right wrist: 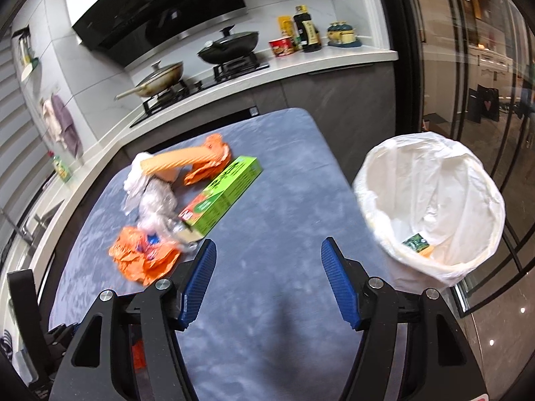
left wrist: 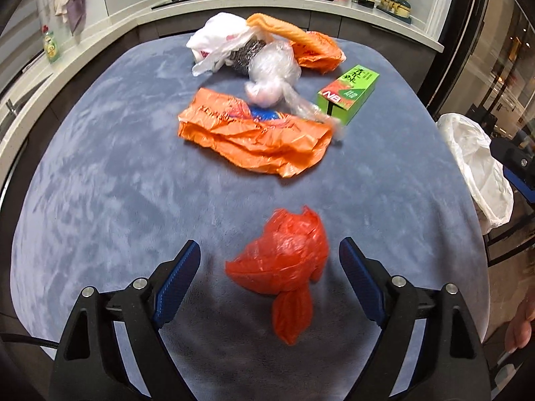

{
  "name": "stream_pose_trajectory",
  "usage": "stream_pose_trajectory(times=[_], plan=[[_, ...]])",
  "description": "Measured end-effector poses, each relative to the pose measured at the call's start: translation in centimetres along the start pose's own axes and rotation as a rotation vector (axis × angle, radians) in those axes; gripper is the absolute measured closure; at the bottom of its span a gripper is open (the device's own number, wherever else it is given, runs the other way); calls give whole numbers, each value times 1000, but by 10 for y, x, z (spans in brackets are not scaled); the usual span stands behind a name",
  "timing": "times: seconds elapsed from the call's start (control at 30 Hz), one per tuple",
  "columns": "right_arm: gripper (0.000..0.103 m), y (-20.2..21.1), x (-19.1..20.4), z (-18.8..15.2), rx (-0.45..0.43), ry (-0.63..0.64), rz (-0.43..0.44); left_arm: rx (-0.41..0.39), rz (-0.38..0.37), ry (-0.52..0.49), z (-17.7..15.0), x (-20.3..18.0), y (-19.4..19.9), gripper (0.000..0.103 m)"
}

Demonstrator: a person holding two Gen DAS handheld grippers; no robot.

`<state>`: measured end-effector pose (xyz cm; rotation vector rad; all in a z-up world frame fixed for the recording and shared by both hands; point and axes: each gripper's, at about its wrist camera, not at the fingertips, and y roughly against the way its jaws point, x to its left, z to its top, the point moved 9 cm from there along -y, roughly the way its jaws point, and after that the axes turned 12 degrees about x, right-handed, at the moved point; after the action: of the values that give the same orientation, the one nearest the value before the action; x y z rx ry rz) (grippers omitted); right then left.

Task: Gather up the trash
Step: 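Grasp the red plastic bag from the table with the left tool, then grasp the clear plastic bag with the right tool while the left tool holds the red bag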

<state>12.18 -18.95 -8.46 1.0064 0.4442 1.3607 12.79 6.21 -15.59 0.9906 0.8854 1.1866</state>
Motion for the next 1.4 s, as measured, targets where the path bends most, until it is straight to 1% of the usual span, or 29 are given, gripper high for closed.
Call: stream_pose_trajectory(times=[0.13, 0.2, 0.27, 0.37, 0.43, 0.47, 0.53, 0.6, 0.8, 1.07, 1.23, 1.4], plan=[[40, -7, 13, -5, 16, 17, 4, 6, -13, -12, -1, 0, -4, 25], [40, -10, 19, -7, 23, 23, 4, 13, -19, -19, -2, 1, -7, 34], [40, -13, 24, -8, 28, 26, 6, 27, -38, -26, -2, 1, -11, 38], [40, -17, 31, -8, 35, 30, 7, 35, -60, -36, -3, -1, -13, 48], [40, -20, 36, -8, 38, 37, 6, 34, -69, -46, -4, -2, -12, 57], [40, -21, 39, -8, 41, 40, 7, 35, -74, -49, -4, -2, -12, 63], [40, -24, 43, -7, 44, 46, 8, 31, -84, -50, -2, -1, -9, 66], [40, -27, 48, -6, 48, 51, 10, 17, -84, -48, 0, 2, -6, 68], [40, -38, 69, 1, 54, 82, 23, -12, -87, -7, 14, 21, 4, 69], [40, -61, 116, 21, 47, 151, 53, -57, -57, 78, 52, 68, 10, 69], [40, -89, 147, 35, 68, 174, 78, -71, -51, 121, 76, 94, 7, 69], [40, -122, 172, 45, 101, 194, 84, -70, -55, 146, 91, 110, 0, 69]])
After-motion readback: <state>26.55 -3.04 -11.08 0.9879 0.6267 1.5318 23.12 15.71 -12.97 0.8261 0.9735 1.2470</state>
